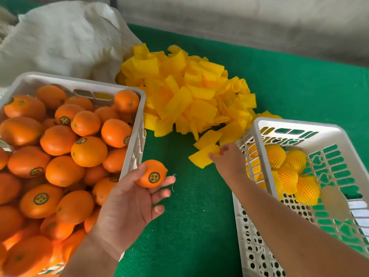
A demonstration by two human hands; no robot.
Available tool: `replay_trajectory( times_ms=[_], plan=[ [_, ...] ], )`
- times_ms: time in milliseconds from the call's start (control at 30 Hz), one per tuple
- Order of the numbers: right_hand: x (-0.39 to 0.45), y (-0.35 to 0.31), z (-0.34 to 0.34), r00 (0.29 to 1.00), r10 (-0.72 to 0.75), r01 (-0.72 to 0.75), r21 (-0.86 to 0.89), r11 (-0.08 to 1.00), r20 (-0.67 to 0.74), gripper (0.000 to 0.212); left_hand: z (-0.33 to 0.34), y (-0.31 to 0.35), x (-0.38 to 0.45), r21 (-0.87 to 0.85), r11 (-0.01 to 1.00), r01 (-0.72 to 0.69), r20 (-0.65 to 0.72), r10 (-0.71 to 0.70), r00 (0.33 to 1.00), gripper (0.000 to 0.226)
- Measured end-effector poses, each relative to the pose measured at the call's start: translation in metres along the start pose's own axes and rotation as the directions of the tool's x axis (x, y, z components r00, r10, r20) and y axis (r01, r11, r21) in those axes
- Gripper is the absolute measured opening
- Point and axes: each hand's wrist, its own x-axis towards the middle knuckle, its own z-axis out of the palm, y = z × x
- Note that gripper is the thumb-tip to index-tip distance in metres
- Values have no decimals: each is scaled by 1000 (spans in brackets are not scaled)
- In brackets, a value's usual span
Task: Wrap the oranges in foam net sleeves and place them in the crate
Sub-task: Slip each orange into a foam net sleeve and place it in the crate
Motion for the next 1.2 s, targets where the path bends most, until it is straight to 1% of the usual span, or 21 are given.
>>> replay_trajectory(
  times_ms=[100, 167, 267, 333, 367, 400, 467, 600, 700, 800, 833, 900, 967, 1033, 1133, 1200],
  plan=[
    [-35, -2, -16, 978, -97, 92, 37, 995, 185, 36, 6, 1, -2, 30, 999, -31, -19, 32, 999, 90],
    [-60, -4, -31, 928, -187, 180, 52, 982, 323, 24, 10, 2, -4, 71, 996, -52, -35, 54, 998, 89],
    [-93, -11, -61, 815, -318, 323, 77, 943, 484, 18, 19, 2, -9, 182, 980, -79, -38, 87, 995, 77],
    [-115, -20, -84, 701, -397, 384, 155, 910, 592, 16, 28, 1, -17, 271, 958, -94, -16, 102, 995, 66],
    [-125, -25, -95, 637, -427, 399, 198, 895, 642, 18, 33, -1, -22, 314, 944, -102, 1, 108, 994, 65],
    [-135, -29, -105, 581, -444, 405, 231, 885, 682, 20, 38, -5, -27, 363, 925, -117, 18, 119, 993, 67],
    [-152, -34, -123, 502, -448, 397, 263, 879, 740, 18, 52, -14, -39, 480, 863, -160, 57, 151, 987, 73],
    [-176, -37, -153, 398, -470, 381, 324, 866, 788, 13, 93, -38, -60, 686, 686, -244, 143, 202, 969, 81],
    [-189, -34, -172, 380, -492, 357, 366, 859, 783, 18, 119, -56, -75, 765, 563, -312, 176, 283, 943, 72],
    [-197, -26, -187, 379, -531, 353, 412, 840, 758, 14, 139, -65, -89, 829, 407, -384, 203, 421, 884, 61],
    [-199, -23, -192, 376, -545, 349, 430, 833, 749, 13, 143, -67, -92, 847, 352, -398, 218, 453, 865, 62],
    [-202, -16, -202, 385, -570, 352, 456, 818, 725, 12, 149, -71, -96, 867, 272, -418, 260, 469, 844, 68],
    [-204, -10, -210, 402, -600, 392, 463, 795, 691, 12, 154, -75, -99, 896, 202, -395, 267, 467, 843, 75],
    [-206, -7, -216, 417, -620, 459, 435, 775, 665, 13, 159, -77, -99, 925, 122, -359, 263, 474, 840, 76],
    [-204, -1, -221, 453, -631, 570, 340, 748, 629, 13, 167, -74, -99, 927, 71, -368, 299, 453, 840, 70],
    [-202, 4, -223, 469, -655, 646, 275, 712, 593, 15, 172, -71, -100, 906, 80, -415, 347, 418, 839, 67]
  ],
)
